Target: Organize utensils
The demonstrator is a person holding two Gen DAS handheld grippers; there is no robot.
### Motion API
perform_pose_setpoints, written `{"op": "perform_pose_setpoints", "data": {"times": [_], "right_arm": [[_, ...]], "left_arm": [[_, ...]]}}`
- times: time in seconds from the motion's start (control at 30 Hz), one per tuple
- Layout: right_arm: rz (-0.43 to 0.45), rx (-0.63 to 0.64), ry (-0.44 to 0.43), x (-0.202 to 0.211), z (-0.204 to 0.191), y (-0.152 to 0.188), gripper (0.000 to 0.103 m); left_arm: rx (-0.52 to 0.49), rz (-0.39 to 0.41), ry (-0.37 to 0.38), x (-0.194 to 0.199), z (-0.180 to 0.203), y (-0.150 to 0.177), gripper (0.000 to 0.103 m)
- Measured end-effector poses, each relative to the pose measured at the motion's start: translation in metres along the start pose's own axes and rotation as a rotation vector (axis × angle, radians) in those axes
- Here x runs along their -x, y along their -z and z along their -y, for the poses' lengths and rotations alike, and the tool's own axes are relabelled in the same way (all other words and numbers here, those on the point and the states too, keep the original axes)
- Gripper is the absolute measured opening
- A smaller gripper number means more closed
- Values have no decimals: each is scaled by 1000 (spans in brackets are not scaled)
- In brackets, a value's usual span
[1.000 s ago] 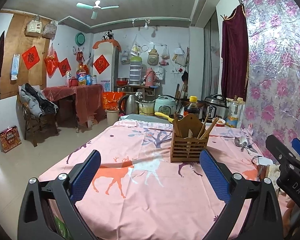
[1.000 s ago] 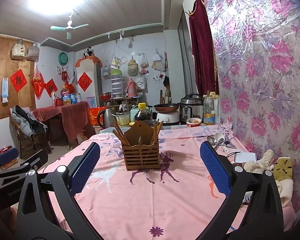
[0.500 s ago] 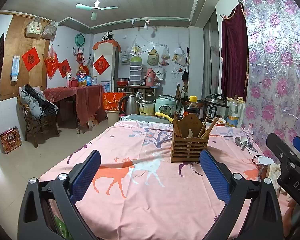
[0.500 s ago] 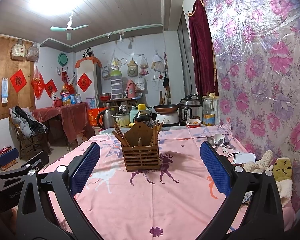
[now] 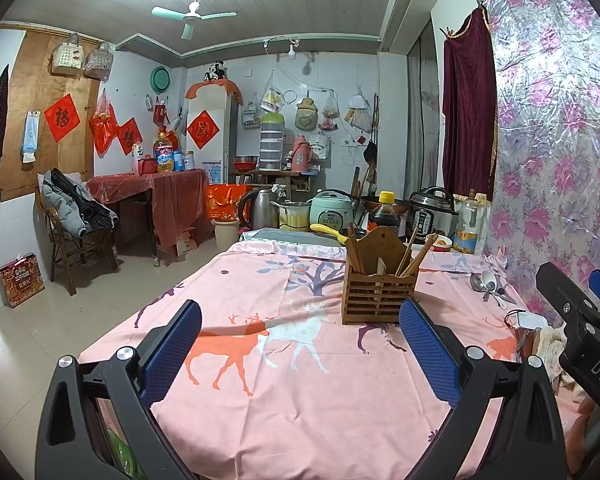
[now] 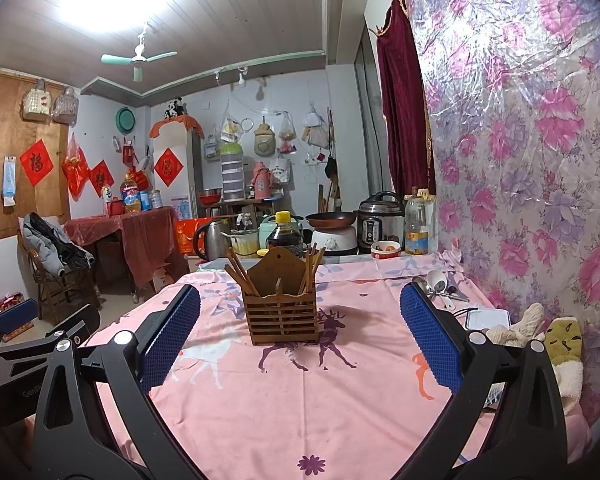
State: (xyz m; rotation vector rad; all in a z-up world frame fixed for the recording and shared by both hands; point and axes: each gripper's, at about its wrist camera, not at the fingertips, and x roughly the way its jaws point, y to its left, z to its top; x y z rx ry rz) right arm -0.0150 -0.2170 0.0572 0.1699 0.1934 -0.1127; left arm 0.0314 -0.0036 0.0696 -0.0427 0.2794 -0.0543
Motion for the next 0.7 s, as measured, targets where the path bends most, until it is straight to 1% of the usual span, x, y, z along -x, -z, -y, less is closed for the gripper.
{"op": "perform_pose_setpoints", "data": {"times": [0.47,0.7], "right_arm": [[1,1,0,0,-1,2,96],[3,0,1,0,1,-2,96]], "left_arm": [[-3,-12,2,-1,0,1,97],[1,-7,-7,1,-1,3,97]]}}
